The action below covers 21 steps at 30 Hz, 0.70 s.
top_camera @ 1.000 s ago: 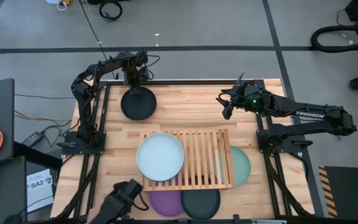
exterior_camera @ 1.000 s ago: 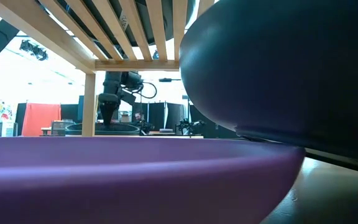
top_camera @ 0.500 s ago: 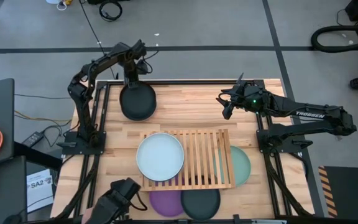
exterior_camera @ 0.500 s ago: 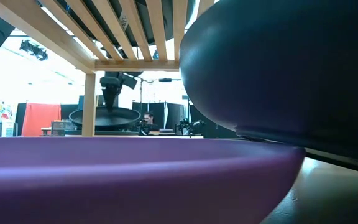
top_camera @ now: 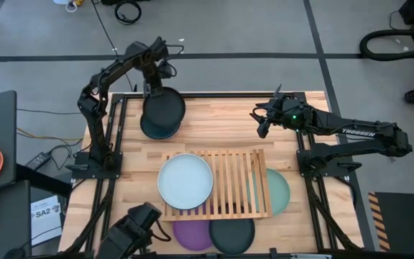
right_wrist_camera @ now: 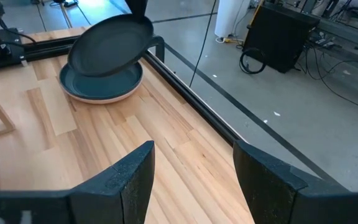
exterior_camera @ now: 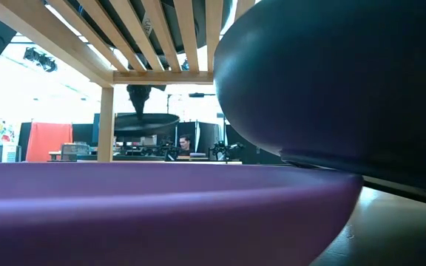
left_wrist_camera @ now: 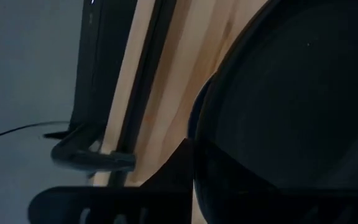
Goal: Place and stack plates onto a shelf
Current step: Put the black plate on the shelf
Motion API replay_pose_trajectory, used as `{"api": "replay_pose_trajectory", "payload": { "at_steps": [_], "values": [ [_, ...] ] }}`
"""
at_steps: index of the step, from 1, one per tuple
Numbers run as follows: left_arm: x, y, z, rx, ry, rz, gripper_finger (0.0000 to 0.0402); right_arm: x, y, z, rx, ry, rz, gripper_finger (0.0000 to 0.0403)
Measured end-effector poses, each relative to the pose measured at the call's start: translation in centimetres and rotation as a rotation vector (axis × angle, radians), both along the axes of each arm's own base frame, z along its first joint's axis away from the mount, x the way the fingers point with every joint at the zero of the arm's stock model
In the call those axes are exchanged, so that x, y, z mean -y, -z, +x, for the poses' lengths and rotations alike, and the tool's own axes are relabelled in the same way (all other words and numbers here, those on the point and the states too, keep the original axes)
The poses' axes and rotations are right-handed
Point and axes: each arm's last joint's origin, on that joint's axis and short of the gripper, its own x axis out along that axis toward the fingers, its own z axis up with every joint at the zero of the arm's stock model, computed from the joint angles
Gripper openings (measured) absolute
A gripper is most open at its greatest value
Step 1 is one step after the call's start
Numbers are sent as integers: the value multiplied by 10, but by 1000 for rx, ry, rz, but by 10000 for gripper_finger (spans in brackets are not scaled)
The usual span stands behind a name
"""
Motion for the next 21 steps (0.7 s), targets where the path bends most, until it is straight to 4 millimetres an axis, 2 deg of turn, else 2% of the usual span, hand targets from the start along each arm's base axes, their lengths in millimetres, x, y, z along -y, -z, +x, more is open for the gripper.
{"api": "replay_pose_trajectory", "payload": {
  "at_steps": [9,16,21],
  "values": [
    [2,-7,17,114,-82,28,16,0,-5,2,81,20,29,223],
    [15,-10,45,187,-102,72,16,2,-12,7,188,27,28,223],
    [28,-12,67,179,-105,162,16,5,-13,19,239,25,15,223]
  ]
}}
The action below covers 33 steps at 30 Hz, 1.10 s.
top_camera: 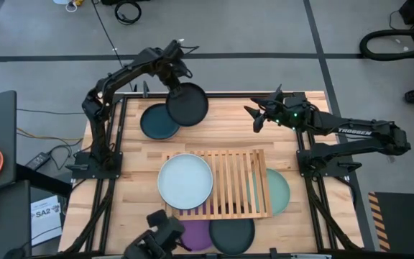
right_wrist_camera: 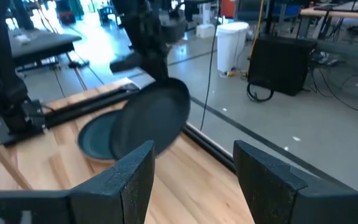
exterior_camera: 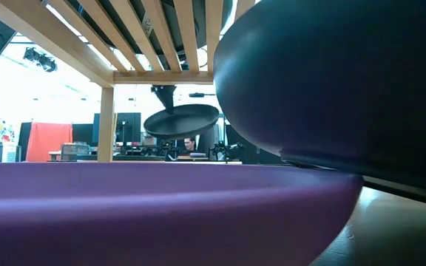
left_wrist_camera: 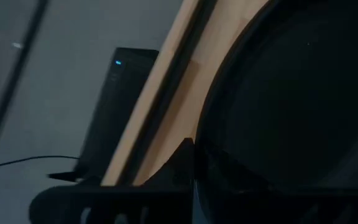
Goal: Place and stack plates onto a shelf
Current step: Put the black plate on the shelf
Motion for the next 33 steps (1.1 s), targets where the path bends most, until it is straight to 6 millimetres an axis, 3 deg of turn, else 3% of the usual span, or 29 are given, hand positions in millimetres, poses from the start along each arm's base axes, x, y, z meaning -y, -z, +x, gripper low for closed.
{"api": "replay_pose_trajectory", "payload": {
  "at_steps": [18,28,33],
  "values": [
    [66,-8,65,-65,-14,334,16,29,30,55,4,94,-107,223],
    [100,-15,93,-11,10,488,16,42,53,68,-92,113,-121,223],
    [112,-16,100,6,30,509,16,45,54,68,-96,123,-120,223]
  ]
}}
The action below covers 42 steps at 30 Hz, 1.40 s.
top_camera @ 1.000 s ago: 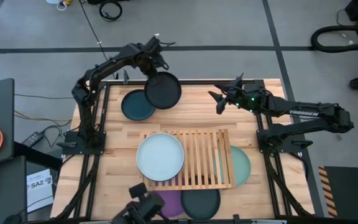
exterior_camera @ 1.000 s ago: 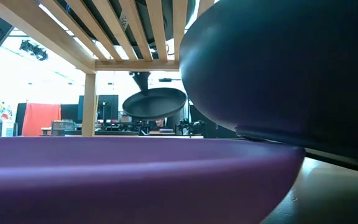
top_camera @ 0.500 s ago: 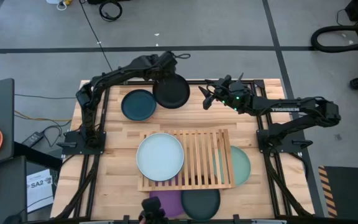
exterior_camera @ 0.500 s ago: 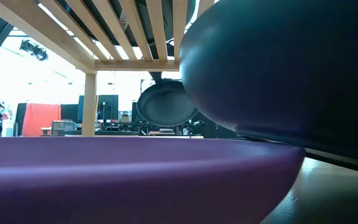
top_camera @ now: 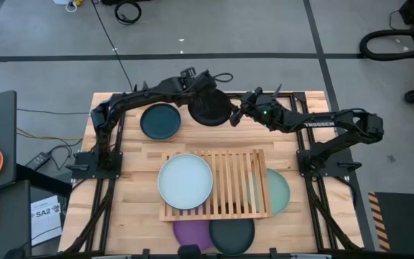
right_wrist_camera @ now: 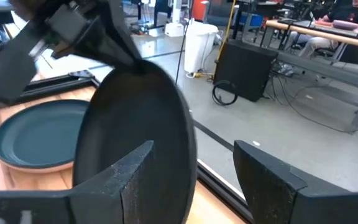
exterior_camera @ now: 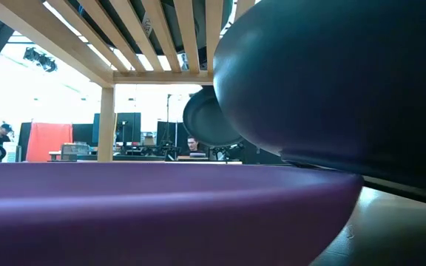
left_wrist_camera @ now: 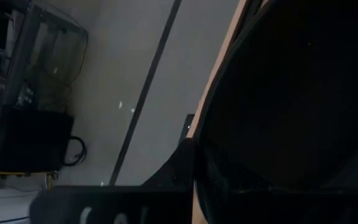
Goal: Place and stack plates onto a shelf
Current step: Put the black plate on the shelf
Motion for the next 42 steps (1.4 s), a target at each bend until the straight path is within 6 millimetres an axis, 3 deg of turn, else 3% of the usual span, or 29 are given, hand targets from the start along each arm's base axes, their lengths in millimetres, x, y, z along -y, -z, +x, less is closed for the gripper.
{"api": "replay_pose_trajectory", "payload": {
  "at_steps": [16,38,42],
  "values": [
    [27,-5,17,77,66,37,16,1,0,-1,-1,12,-2,211],
    [28,-5,18,82,72,36,23,1,1,-1,-12,11,-2,26],
    [28,-6,18,84,72,37,24,1,1,-1,-13,13,-3,18]
  ]
}}
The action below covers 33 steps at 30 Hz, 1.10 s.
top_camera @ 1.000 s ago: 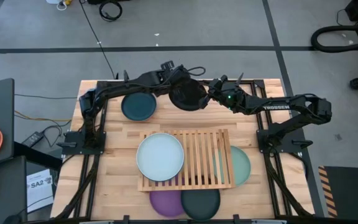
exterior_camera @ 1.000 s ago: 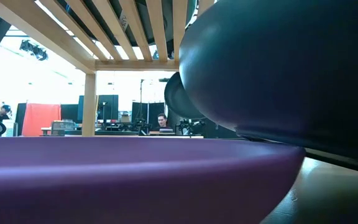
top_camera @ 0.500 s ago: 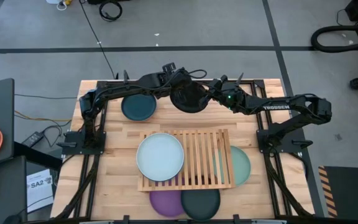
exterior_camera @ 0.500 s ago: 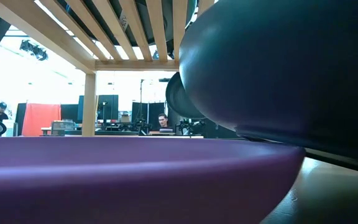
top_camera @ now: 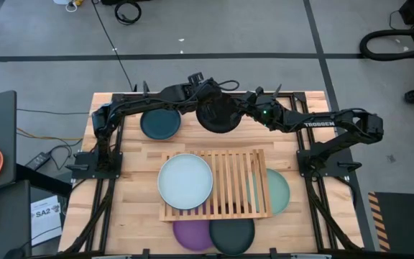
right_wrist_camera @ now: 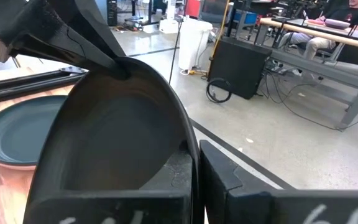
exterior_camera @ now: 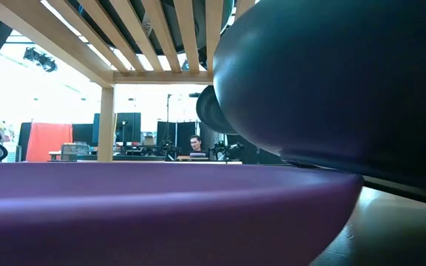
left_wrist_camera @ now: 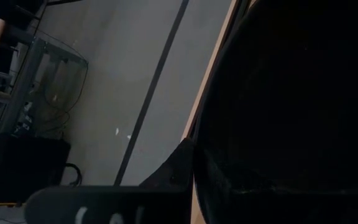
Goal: Place and stack plates onto a shelf
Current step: Put the black plate on the shelf
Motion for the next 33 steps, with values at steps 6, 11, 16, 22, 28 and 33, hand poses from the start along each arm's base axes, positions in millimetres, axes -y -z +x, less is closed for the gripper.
{"api": "replay_pose_trajectory", "payload": {
  "at_steps": [6,11,16,22,28,33],
  "values": [
    [0,0,0,4,0,3,25,0,0,0,6,1,3,25],
    [0,0,0,5,0,4,26,0,0,0,6,1,3,20],
    [-1,-2,1,21,-2,11,52,0,-1,0,15,3,7,22],
    [-1,-2,2,29,-2,14,104,0,-1,0,16,0,6,21],
    [0,-2,2,0,29,26,127,4,-1,-2,13,13,6,21],
    [7,-15,-5,25,73,-2,128,17,0,-8,12,62,7,20]
  ]
}}
